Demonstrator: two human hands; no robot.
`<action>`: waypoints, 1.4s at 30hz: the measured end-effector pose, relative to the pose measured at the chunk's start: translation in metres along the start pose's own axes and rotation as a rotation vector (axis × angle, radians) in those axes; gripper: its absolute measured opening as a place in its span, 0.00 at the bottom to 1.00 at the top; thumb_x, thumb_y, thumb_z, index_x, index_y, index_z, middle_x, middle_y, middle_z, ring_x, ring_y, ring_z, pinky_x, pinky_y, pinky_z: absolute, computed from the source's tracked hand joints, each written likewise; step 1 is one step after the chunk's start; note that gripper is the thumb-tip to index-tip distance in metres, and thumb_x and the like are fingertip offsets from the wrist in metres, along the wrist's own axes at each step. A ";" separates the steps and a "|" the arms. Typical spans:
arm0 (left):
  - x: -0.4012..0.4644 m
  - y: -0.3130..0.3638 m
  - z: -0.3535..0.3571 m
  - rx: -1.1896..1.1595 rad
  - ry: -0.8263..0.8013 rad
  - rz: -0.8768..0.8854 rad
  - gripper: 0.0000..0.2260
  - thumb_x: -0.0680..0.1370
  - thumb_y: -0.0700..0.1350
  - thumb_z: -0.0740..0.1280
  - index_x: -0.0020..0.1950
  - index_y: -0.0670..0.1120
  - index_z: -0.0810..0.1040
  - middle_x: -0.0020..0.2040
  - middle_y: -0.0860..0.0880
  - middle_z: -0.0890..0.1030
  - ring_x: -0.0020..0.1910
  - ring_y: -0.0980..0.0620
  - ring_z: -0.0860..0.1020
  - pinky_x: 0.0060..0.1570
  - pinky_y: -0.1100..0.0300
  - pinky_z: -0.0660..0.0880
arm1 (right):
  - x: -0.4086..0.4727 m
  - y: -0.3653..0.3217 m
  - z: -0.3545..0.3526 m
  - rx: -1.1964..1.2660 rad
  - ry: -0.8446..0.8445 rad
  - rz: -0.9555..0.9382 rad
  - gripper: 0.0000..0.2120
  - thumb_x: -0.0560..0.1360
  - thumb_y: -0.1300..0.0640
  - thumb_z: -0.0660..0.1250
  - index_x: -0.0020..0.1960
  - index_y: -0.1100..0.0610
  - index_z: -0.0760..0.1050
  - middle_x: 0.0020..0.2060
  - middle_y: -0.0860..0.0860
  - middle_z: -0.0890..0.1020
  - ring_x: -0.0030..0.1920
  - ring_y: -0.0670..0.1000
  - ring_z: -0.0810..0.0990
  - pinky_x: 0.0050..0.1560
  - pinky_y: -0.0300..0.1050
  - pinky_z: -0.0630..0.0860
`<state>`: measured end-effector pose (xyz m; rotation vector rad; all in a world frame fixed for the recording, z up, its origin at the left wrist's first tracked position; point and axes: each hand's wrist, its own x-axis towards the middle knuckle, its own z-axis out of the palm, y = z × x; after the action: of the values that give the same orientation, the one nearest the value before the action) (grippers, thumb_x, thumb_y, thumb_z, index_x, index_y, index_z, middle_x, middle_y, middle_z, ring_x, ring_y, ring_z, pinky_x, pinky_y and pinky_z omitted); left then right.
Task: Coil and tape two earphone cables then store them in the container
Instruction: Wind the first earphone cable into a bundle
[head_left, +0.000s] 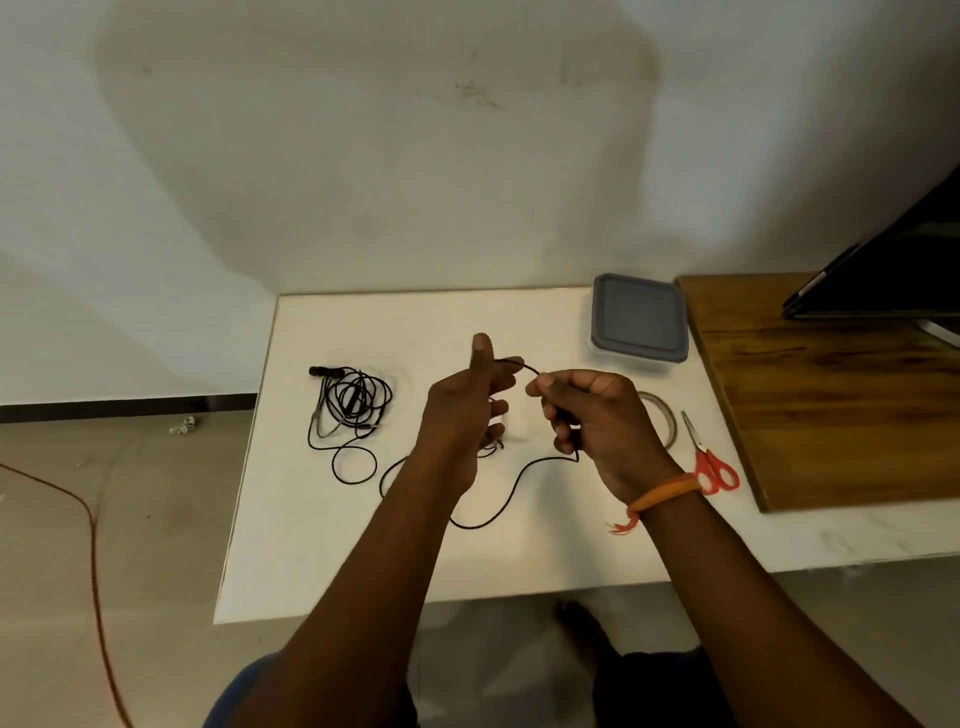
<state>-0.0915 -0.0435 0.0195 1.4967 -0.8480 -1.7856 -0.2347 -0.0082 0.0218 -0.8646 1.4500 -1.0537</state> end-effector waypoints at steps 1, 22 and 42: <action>0.000 0.000 0.000 0.023 -0.014 0.051 0.20 0.77 0.64 0.62 0.53 0.52 0.85 0.52 0.53 0.84 0.46 0.52 0.76 0.44 0.60 0.73 | 0.000 -0.001 0.002 -0.002 -0.009 -0.008 0.10 0.78 0.56 0.66 0.47 0.62 0.82 0.31 0.53 0.76 0.28 0.50 0.69 0.27 0.42 0.67; 0.043 0.018 0.006 -0.303 0.159 0.145 0.12 0.80 0.54 0.64 0.54 0.49 0.82 0.43 0.55 0.83 0.35 0.55 0.70 0.35 0.62 0.67 | 0.022 0.008 -0.021 -0.100 -0.178 0.022 0.11 0.80 0.57 0.63 0.47 0.60 0.82 0.34 0.54 0.82 0.36 0.51 0.81 0.44 0.48 0.77; 0.039 0.021 -0.009 -0.376 0.115 0.175 0.06 0.79 0.46 0.67 0.46 0.48 0.83 0.46 0.51 0.81 0.37 0.54 0.71 0.36 0.61 0.68 | 0.024 0.010 -0.009 -0.228 -0.243 0.012 0.13 0.80 0.54 0.62 0.48 0.61 0.82 0.37 0.55 0.84 0.39 0.51 0.82 0.48 0.50 0.77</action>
<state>-0.0860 -0.0879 0.0131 1.2270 -0.5313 -1.6062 -0.2463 -0.0256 0.0044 -1.1046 1.3821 -0.7536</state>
